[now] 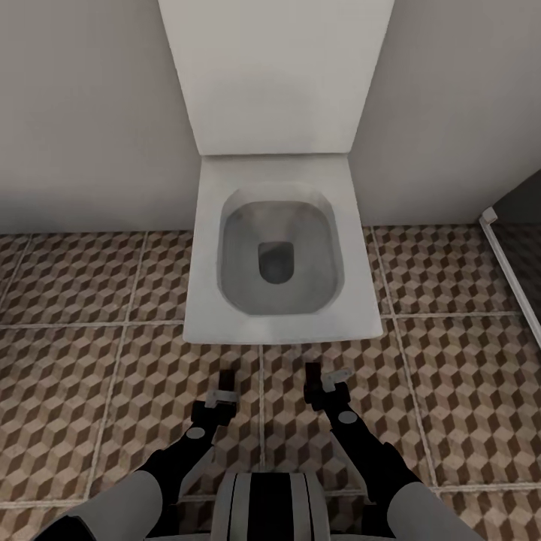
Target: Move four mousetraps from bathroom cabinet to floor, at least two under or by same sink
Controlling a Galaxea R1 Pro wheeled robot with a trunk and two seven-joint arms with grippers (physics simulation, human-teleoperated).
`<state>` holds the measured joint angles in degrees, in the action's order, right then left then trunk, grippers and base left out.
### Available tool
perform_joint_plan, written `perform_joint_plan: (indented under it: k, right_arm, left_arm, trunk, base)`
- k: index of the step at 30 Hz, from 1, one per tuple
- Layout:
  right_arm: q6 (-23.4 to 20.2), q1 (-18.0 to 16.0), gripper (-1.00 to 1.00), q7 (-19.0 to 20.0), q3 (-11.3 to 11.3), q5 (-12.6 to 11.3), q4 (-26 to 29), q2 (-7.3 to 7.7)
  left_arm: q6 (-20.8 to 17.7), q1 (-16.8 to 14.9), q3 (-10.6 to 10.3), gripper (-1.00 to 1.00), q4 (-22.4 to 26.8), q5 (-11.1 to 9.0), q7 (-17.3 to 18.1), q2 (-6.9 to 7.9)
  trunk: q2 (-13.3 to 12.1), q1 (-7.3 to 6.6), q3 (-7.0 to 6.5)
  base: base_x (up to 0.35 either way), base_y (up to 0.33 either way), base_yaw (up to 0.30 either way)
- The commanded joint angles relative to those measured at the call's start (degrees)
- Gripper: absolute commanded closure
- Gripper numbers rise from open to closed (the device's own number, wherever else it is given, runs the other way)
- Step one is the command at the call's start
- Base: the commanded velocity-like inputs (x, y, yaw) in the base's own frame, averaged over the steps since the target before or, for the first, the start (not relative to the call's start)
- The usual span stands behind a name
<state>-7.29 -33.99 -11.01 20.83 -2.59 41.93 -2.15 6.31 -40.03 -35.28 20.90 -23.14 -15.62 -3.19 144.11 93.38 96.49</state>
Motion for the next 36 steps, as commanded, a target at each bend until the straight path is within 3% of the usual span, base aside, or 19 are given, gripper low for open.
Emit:
perform_joint_plan:
  k: [1, 32, 33, 36]
  right_arm:
    - [-0.27, -0.02, 1.0, -0.33, 0.27, -0.48, 0.08, 0.04]
    - [-0.27, -0.02, 1.0, -0.33, 0.27, -0.48, 0.08, 0.04]
    - [-0.27, -0.02, -1.0, -0.33, 0.27, -0.48, 0.08, 0.04]
    - [-0.26, -0.02, -1.0, -0.33, 0.27, -0.48, 0.08, 0.04]
  left_arm:
    - [0.25, -0.05, -0.5, 1.0, -0.01, -0.41, -0.44, 0.02]
    - [0.28, -0.05, -0.58, 1.0, 0.01, -0.41, -0.38, -0.06]
    - [0.28, -0.05, -0.58, 1.0, 0.01, -0.41, -0.38, -0.06]
    - [0.28, -0.05, -0.58, 1.0, 0.01, -0.41, -0.38, -0.06]
  trunk:
    - [0.01, -0.01, 0.03]
    - [0.01, -0.01, 0.03]
    - [0.01, -0.01, 0.03]
    - [0.01, -0.01, 0.03]
  base:
    - [0.0, 0.0, 0.0]
    - [0.031, 0.0, 0.0]
    - [0.0, 0.0, 0.0]
    - [0.0, 0.0, 0.0]
